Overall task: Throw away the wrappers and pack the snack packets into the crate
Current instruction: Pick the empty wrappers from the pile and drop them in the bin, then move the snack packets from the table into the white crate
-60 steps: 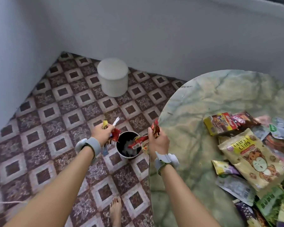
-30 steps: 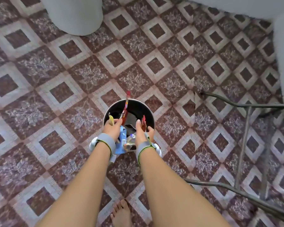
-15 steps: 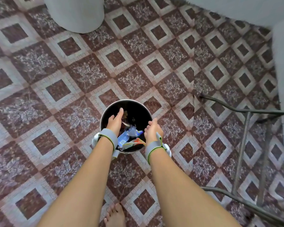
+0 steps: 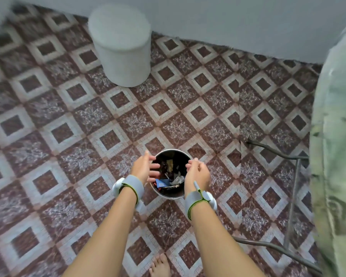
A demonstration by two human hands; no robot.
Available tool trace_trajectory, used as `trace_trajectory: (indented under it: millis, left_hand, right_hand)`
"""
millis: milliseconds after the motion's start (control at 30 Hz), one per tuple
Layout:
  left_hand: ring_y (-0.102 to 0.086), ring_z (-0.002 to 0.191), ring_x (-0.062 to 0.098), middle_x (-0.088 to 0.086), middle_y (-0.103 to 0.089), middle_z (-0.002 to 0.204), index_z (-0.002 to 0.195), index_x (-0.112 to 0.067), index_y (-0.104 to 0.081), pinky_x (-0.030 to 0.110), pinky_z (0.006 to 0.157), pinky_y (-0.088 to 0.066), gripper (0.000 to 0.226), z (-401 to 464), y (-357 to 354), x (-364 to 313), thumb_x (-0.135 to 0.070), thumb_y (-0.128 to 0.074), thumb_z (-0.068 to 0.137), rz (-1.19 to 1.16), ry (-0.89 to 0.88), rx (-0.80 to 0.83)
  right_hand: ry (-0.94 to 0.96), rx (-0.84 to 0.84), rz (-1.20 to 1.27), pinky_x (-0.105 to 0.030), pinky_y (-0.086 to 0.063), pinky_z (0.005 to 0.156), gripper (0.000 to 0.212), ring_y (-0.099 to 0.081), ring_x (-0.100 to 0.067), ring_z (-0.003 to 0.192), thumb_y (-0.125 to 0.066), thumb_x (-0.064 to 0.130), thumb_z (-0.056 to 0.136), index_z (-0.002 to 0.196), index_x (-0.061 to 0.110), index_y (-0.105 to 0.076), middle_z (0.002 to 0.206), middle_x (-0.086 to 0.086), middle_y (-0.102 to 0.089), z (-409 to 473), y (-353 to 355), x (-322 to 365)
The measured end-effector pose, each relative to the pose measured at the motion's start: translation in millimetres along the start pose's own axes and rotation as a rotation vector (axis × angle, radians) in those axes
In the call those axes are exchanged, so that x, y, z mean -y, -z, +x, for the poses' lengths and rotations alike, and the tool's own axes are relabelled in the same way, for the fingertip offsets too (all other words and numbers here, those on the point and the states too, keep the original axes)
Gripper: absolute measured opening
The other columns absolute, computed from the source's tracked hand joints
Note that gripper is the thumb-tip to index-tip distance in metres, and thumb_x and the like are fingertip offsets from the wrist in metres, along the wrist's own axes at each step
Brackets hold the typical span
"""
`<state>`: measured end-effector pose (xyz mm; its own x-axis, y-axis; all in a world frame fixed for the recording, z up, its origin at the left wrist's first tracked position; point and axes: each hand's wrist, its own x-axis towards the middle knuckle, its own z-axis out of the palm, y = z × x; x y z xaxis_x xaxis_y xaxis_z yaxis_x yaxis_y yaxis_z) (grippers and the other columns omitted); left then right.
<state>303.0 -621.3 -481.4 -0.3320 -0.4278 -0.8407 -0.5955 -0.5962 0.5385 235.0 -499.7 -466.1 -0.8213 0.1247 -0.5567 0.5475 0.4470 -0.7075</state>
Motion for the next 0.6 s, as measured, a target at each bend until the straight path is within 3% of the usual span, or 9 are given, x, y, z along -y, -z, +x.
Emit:
trace_trajectory:
  millis: [100, 167, 267, 333, 433, 600]
  left_hand:
    - [-0.062, 0.069, 0.023, 0.013, -0.07, 0.099, 0.103, -0.01, -0.061, 0.033, 0.059, -0.049, 0.024, -57.6, 18.2, -46.0, -0.03, -0.047, 0.099, 0.111, -0.092, 0.003]
    - [-0.062, 0.064, 0.02, 0.011, -0.071, 0.095, 0.099, -0.012, -0.063, 0.033, 0.057, -0.049, 0.016, -92.4, 28.7, -82.8, -0.024, -0.051, 0.098, 0.146, -0.149, -0.004]
    - [-0.061, 0.064, 0.02, 0.008, -0.07, 0.088, 0.09, -0.015, -0.062, 0.027, 0.05, -0.045, 0.016, -174.0, 26.4, -152.6, -0.021, -0.05, 0.098, 0.168, -0.259, -0.019]
    - [-0.06, 0.062, 0.021, 0.009, -0.069, 0.086, 0.091, -0.012, -0.063, 0.025, 0.05, -0.043, 0.015, -208.2, 25.8, -181.5, -0.02, -0.052, 0.097, 0.181, -0.32, -0.025]
    - [-0.06, 0.063, 0.022, 0.008, -0.07, 0.083, 0.097, -0.007, -0.065, 0.027, 0.053, -0.047, 0.016, -292.7, -15.9, -218.3, -0.019, -0.055, 0.096, 0.248, -0.394, -0.022]
    - [-0.058, 0.055, 0.016, 0.007, -0.067, 0.079, 0.092, -0.009, -0.063, 0.023, 0.05, -0.044, 0.012, -405.3, -123.3, -219.7, -0.017, -0.054, 0.096, 0.32, -0.521, 0.054]
  right_hand:
    - [0.06, 0.035, -0.065, -0.028, -0.042, 0.058, 0.031, -0.057, -0.021, 0.071, -0.045, 0.032, 0.096, 0.082, 0.014, -0.066, 0.078, 0.0, -0.067, -40.7, 31.8, 68.3]
    - [0.082, 0.112, -0.077, -0.026, -0.04, 0.055, 0.026, -0.054, -0.021, 0.068, -0.046, 0.03, 0.095, 0.088, 0.013, -0.065, 0.082, -0.003, -0.066, -69.3, 51.5, 112.7]
    - [0.129, 0.28, -0.067, -0.039, -0.057, 0.073, 0.012, -0.06, -0.017, 0.078, -0.05, 0.029, 0.089, 0.093, 0.028, -0.061, 0.088, 0.005, -0.064, -121.0, 109.7, 184.9]
    - [0.205, 0.368, -0.101, -0.042, -0.057, 0.079, 0.012, -0.062, -0.018, 0.083, -0.053, 0.029, 0.087, 0.097, 0.032, -0.058, 0.087, 0.009, -0.061, -146.0, 140.0, 209.8]
    - [0.33, 0.374, -0.198, -0.027, -0.046, 0.067, 0.016, -0.06, -0.017, 0.082, -0.053, 0.027, 0.089, 0.102, 0.027, -0.061, 0.084, 0.01, -0.062, -167.8, 243.1, 242.9]
    - [0.429, 0.314, -0.353, -0.029, -0.046, 0.066, 0.01, -0.058, -0.018, 0.071, -0.056, 0.03, 0.088, 0.085, 0.026, -0.065, 0.073, 0.006, -0.064, -152.1, 414.7, 241.7]
